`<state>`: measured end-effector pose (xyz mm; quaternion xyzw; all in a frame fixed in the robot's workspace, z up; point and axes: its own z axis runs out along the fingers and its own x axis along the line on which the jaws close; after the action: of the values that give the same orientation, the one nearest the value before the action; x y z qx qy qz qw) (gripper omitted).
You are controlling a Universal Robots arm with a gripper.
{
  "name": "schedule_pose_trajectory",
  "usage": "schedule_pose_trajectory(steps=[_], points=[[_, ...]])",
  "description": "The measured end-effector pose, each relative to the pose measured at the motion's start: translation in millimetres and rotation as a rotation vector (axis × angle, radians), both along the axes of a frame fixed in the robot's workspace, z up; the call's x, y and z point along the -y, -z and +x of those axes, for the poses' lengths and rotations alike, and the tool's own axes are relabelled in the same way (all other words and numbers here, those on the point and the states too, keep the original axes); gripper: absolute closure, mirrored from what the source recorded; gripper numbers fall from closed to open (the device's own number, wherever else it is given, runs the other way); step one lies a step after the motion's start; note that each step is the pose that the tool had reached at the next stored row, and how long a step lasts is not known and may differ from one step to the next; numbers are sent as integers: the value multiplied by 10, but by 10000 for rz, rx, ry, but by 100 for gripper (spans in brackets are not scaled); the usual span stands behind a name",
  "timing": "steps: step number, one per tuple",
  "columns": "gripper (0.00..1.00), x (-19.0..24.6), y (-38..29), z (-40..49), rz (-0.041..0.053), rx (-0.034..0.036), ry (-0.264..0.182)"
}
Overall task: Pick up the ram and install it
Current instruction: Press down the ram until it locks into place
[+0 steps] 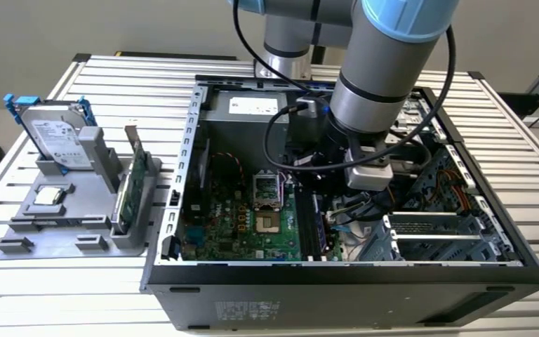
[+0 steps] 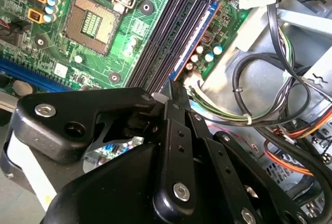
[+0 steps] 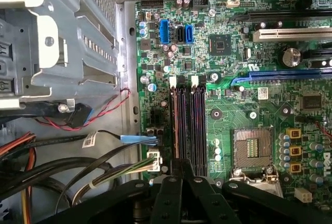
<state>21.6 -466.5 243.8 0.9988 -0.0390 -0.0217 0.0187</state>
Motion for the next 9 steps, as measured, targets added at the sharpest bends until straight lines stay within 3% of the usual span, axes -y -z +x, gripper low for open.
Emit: schedule_pose_trajectory(steps=[9], points=[[100,0,1,0,0,0,345]])
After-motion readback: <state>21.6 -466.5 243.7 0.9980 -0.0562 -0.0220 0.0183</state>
